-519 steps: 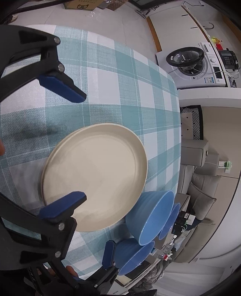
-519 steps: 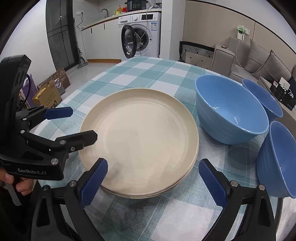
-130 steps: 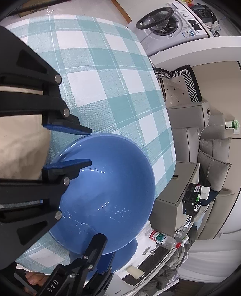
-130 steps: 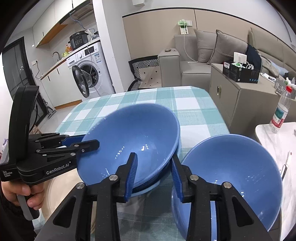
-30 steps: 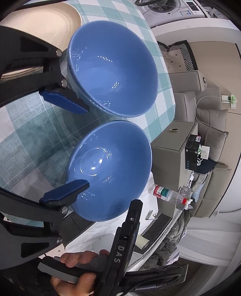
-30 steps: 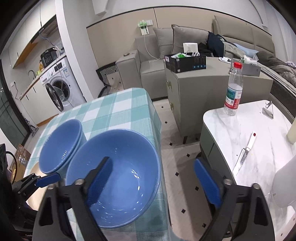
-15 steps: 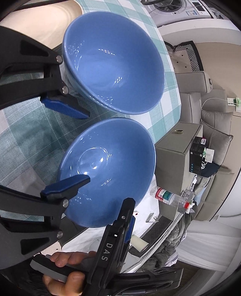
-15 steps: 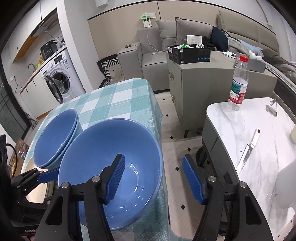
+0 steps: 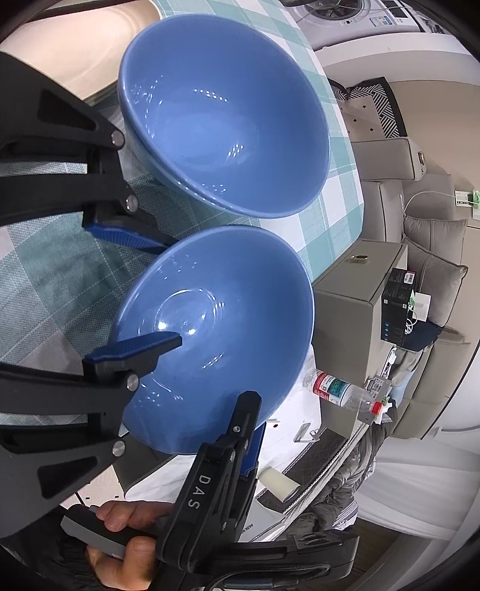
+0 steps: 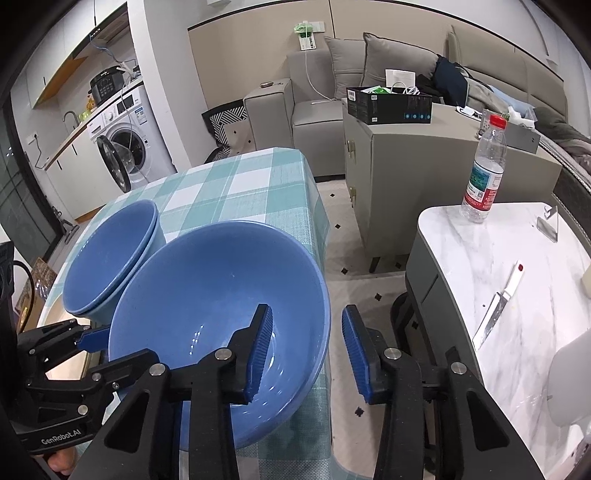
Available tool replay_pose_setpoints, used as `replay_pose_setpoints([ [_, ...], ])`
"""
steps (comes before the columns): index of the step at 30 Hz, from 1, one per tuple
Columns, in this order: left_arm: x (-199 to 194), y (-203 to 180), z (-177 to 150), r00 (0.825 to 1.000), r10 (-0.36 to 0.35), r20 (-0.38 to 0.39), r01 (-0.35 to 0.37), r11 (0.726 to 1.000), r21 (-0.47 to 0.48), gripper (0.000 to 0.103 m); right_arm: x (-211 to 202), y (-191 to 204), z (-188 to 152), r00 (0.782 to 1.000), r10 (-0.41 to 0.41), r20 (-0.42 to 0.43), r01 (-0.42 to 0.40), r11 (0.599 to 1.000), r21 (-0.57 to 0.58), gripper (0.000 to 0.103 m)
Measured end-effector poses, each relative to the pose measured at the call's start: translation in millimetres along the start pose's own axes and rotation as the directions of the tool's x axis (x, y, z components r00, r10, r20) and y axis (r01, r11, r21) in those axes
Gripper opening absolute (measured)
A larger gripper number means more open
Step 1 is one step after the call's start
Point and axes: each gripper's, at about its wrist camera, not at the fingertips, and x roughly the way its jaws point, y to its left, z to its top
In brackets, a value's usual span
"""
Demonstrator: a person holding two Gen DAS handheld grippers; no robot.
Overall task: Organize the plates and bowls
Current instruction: 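Move both tools to the rim of the remaining blue bowl, then close both tools together on the blue bowl rim, then lift the blue bowl with both tools and tilt it toward the bowl stack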
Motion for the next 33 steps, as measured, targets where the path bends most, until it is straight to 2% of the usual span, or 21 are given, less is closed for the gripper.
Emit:
replay_pose_setpoints([
  [4, -0.6, 1.0, 0.5, 1.0, 0.004, 0.001, -0.004, 1.0, -0.001, 0.037, 1.7, 2.0, -0.7, 1.0, 0.001, 0.0, -0.001, 1.0, -0.014, 0.031],
  [8, -0.6, 1.2, 0.9, 1.0, 0.006, -0.003, -0.006, 1.0, 0.001, 0.036, 1.5, 1.8, -0.4, 1.0, -0.006, 0.001, 0.006, 1.0, -0.018, 0.028],
  [23, -3.0, -1.3, -0.4, 1.0, 0.006, -0.002, -0.006, 1.0, 0.015, 0.036, -2.7, 2.9, 1.2, 1.0, -0.02, 0.012, 0.02, 1.0, -0.02, 0.028],
  [33, -14.9, 3.0, 2.1, 1.0, -0.001, 0.027, 0.001, 1.0, 0.01, 0.036, -17.0, 13.7, 4.8, 0.998, -0.036, 0.053, 0.038, 0.998, -0.041, 0.028],
])
